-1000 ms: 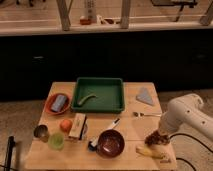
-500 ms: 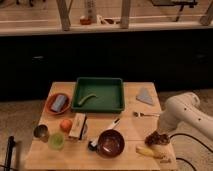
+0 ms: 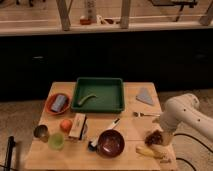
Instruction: Place grapes in tray
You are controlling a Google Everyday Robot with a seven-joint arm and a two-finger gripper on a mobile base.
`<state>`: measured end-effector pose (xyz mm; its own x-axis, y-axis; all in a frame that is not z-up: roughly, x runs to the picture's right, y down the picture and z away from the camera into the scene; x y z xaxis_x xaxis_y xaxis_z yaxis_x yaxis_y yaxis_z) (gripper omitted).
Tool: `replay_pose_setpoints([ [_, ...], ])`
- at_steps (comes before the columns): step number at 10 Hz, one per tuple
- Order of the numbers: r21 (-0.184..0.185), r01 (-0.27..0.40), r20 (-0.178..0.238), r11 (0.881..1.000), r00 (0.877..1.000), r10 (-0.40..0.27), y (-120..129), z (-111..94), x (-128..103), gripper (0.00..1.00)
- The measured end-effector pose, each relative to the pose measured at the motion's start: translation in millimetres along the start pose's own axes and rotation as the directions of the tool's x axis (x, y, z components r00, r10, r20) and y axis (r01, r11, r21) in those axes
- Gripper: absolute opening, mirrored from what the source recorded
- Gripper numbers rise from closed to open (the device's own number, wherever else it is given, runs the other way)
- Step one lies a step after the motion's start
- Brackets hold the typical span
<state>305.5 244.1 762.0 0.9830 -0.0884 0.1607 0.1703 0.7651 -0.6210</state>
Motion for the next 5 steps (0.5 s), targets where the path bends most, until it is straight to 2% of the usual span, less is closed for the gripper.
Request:
replay_pose_setpoints([
  [3,-0.005,-0.009,0.020,1.000,1.000,0.010,3.7,13.0,0.3,0.79],
  [4,-0.008,-0.013,0.030,1.000,0.999,0.013,5.8,17.0,3.1,0.74],
  [5,-0.011,-0.014,0.037,1.000,0.999,0.015,7.4,20.9,5.2,0.62],
])
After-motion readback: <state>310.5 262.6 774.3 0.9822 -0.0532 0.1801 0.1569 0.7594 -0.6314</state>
